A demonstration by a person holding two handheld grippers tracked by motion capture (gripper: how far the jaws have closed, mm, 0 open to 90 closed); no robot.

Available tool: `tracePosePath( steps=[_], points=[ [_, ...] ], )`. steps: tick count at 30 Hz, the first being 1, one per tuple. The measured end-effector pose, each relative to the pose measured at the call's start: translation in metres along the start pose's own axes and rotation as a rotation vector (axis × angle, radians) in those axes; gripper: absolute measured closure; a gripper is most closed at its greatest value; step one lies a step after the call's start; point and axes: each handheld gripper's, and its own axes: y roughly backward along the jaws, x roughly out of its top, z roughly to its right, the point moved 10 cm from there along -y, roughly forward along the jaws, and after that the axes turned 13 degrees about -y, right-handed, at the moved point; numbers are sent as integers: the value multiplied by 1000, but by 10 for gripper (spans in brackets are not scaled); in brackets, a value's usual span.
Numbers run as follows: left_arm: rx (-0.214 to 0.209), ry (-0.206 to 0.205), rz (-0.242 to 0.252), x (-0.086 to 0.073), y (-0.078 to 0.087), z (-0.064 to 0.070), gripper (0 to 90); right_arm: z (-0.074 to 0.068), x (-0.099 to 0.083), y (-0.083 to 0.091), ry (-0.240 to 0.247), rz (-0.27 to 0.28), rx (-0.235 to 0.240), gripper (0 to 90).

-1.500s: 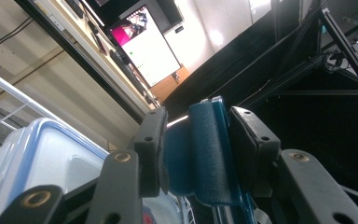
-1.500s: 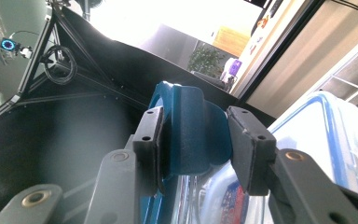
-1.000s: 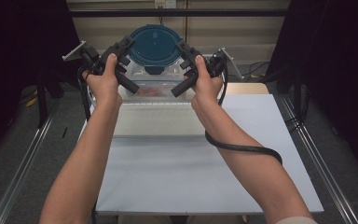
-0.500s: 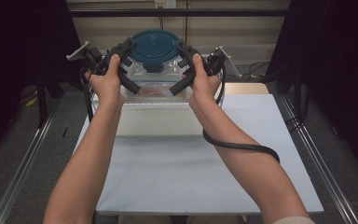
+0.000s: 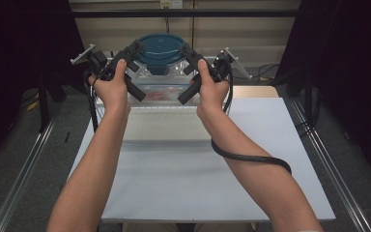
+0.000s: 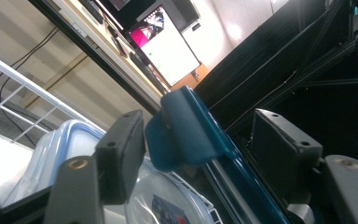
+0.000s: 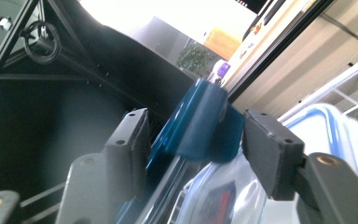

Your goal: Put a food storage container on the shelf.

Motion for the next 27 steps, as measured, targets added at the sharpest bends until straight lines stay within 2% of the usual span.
tracePosePath(
  steps=[4, 5, 6, 11, 12, 18, 21, 27],
  points=[
    [-4, -3, 13, 1, 4, 4, 268, -3, -1, 6, 5, -3, 24, 385],
    [6, -22, 16, 2, 6, 3, 252, -2, -1, 7, 13, -3, 21, 377],
    [3, -13, 21, 2, 8, 5, 235, -3, 0, 8, 14, -2, 27, 370],
    [-8, -32, 26, 2, 14, 9, 212, -8, -1, 16, 30, -7, 44, 347],
    [-7, -24, 31, 2, 14, 10, 209, -9, -2, 18, 32, -13, 44, 338],
    [-24, -36, 24, -5, 21, 12, 191, -8, -7, 29, 50, -39, 69, 304],
    [-42, -16, 12, -14, 26, 13, 186, -5, -11, 36, 35, -57, 78, 298],
    [-72, -13, 11, -25, 41, 14, 170, 2, -17, 53, 16, -92, 116, 285]
  ],
)
